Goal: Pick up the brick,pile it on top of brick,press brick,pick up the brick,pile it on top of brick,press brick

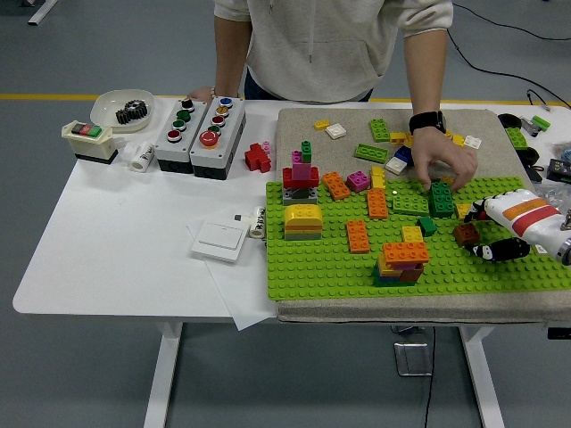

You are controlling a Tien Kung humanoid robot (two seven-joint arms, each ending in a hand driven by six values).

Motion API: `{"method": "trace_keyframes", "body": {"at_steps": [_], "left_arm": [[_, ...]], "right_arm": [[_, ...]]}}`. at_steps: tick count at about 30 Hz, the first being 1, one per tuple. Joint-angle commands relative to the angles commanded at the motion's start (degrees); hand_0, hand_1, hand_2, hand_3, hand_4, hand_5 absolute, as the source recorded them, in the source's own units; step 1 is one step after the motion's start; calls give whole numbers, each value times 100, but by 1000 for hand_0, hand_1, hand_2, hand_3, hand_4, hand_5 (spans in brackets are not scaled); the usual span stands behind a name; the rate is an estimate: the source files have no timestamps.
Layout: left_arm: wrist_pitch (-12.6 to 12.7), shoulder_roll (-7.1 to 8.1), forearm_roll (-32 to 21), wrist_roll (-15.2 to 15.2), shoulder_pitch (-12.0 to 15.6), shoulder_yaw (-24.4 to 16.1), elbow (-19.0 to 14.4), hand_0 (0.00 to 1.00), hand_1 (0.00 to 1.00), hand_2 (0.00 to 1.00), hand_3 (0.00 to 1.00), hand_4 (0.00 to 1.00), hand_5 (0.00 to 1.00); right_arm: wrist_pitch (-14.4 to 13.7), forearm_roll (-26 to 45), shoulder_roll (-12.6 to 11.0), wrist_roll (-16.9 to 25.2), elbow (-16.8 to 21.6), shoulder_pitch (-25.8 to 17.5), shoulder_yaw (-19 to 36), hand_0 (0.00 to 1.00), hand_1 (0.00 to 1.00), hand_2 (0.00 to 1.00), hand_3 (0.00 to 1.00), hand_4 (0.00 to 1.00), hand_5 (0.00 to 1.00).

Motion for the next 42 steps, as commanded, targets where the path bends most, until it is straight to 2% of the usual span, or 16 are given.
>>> {"method": "trace_keyframes", "body": {"at_steps": [7, 8, 13, 14, 19, 20, 25, 26, 42], "left_arm": [[-1, -4, 15, 8, 5, -11, -2, 804, 789, 788, 590, 655, 674], [-2, -4, 23, 11, 7, -15, -3, 805, 790, 789, 589, 655, 674], [-3, -6, 58, 21, 15, -33, -5, 805, 790, 789, 589, 655, 674], [-4, -5, 67, 24, 14, -38, -6, 805, 790, 789, 589, 654, 674], [-6, -4, 86, 30, 17, -48, -7, 805, 790, 789, 589, 654, 674], [-7, -4, 93, 34, 19, -53, -7, 805, 790, 789, 590, 654, 673], [-12, -6, 122, 48, 31, -70, -10, 805, 790, 789, 590, 654, 673], [-13, -7, 129, 51, 33, -73, -10, 806, 792, 789, 589, 655, 675], [-30, -3, 193, 83, 39, -102, -19, 804, 792, 791, 589, 655, 674]], "right_arm": [[0, -3, 17, 6, -45, -14, -23, 508, 532, 587, 586, 749, 393], [-14, 3, 19, 14, -47, -15, -28, 463, 520, 575, 580, 741, 392], [-87, 29, 21, 60, -50, -22, -49, 463, 520, 575, 580, 741, 392], [-103, 35, 22, 71, -55, -23, -49, 399, 477, 536, 560, 723, 390], [-131, 50, 25, 91, -82, -31, -52, 399, 477, 536, 560, 723, 390], [-141, 58, 26, 101, -91, -40, -47, 330, 425, 497, 537, 707, 404], [-165, 78, 35, 129, -113, -65, -24, 330, 425, 497, 537, 707, 404], [-168, 80, 36, 134, -114, -67, -22, 292, 409, 485, 528, 698, 419], [-252, 63, -38, 177, 60, -198, 225, 276, 407, 479, 525, 693, 420]]}}
